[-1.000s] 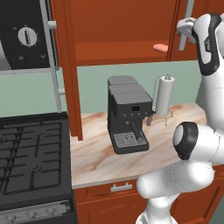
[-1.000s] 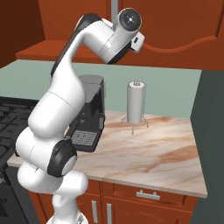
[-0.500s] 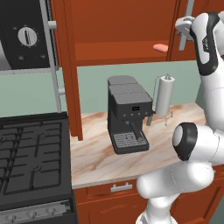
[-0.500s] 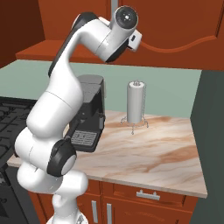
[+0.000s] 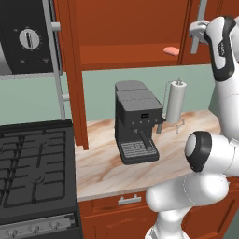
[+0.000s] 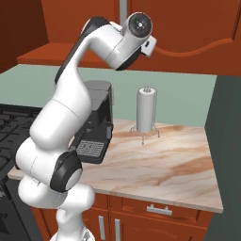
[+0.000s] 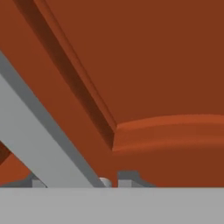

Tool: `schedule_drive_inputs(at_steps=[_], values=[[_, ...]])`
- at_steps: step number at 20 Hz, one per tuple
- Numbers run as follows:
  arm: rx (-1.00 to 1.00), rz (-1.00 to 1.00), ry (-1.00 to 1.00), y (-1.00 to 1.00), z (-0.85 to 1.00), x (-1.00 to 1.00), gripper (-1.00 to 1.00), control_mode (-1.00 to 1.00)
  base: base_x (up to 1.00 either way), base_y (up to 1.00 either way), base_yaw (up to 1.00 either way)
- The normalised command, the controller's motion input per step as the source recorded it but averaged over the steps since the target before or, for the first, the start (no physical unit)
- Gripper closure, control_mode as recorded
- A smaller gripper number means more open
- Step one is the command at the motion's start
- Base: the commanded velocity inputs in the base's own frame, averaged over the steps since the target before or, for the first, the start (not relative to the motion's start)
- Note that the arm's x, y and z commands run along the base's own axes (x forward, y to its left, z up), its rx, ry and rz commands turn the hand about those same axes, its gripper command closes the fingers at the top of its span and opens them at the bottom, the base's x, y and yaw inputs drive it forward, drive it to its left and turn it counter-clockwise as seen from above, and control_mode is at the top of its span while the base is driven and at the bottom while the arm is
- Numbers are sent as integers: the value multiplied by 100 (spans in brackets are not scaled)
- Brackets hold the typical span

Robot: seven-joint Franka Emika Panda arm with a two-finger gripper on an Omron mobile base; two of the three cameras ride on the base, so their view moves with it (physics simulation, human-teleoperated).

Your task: Open the cabinet. Pick the bar soap and place it next to the sink. Then close the cabinet.

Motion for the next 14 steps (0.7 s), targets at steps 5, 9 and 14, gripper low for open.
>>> schedule_drive_inputs(at_steps=[5,9,14], values=[[0,0,0,-75,0,0,100,-100,0,0,0],[0,-2,0,-80,0,-1,100,-100,0,0,0],[0,-3,0,-90,0,-22,100,-100,0,0,0]])
